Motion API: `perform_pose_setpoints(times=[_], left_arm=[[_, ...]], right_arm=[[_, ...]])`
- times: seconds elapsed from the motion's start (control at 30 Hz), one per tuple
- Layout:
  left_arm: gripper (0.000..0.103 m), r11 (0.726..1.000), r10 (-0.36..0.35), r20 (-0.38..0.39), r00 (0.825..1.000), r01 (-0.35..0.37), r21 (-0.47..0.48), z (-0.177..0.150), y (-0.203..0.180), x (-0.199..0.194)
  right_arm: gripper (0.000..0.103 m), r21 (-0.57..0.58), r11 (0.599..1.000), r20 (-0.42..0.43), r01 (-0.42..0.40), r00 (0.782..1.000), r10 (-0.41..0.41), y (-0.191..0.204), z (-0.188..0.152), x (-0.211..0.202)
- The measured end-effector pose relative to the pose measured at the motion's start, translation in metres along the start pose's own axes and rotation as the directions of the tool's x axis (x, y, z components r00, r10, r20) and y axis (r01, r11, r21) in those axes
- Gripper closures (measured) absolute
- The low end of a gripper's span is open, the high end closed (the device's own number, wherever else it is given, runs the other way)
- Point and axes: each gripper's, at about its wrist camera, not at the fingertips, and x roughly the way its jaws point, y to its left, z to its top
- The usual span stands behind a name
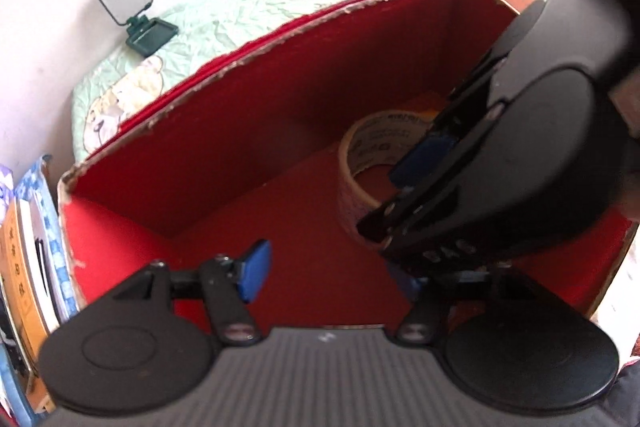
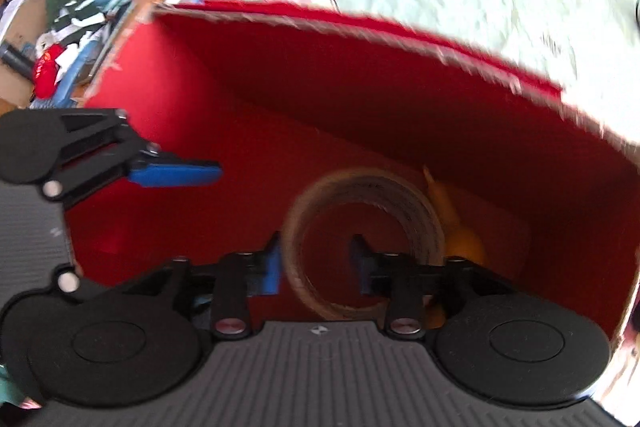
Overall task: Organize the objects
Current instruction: 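Lower the tape roll into the red box and open the right gripper, then withdraw the right gripper up out of the red box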
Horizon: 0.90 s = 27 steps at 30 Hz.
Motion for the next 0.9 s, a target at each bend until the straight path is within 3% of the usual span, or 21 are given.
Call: perform_pose_setpoints(times=[0.2, 0.3, 0.43, 0.53, 0.73, 0.9], left_arm=[[0.031, 0.999, -0.007, 0.005, 1.0, 0.007, -0.031, 0.001, 0.003, 0.001], [0.033, 0.999, 0.004, 0.031, 1.0, -0.002, -0.046, -0.001, 0.003, 0.0], [0.039, 0.996, 0.027, 0.033, 0.999, -0.024, -0.086, 0.001, 0.006, 0.006], [0.04, 0.992, -0.01, 0.051, 0.999, 0.016, -0.125, -0.001, 0.013, 0.006], [0.04, 0.997, 0.02, 0.082, 0.996, -0.014, -0.077, -0.003, 0.002, 0.002], [0.032, 0.995, -0.003, 0.068, 0.998, 0.01, -0.099, -0.003, 0.004, 0.003]], right_arm=[[0.055, 0.058, 0.998, 0.025, -0.005, 1.0, 0.003, -0.01, -0.012, -0.015], [0.058, 0.111, 0.992, 0.064, -0.066, 0.996, 0.059, -0.021, -0.02, -0.03], [0.057, 0.193, 0.965, 0.165, -0.177, 0.975, 0.146, -0.031, -0.023, -0.053], [0.057, 0.248, 0.941, 0.228, -0.232, 0.957, 0.177, -0.034, -0.017, -0.053], [0.058, 0.358, 0.887, 0.193, -0.293, 0.952, 0.237, -0.037, 0.007, -0.007], [0.072, 0.377, 0.896, 0.152, -0.235, 0.97, 0.19, -0.041, 0.008, -0.001]])
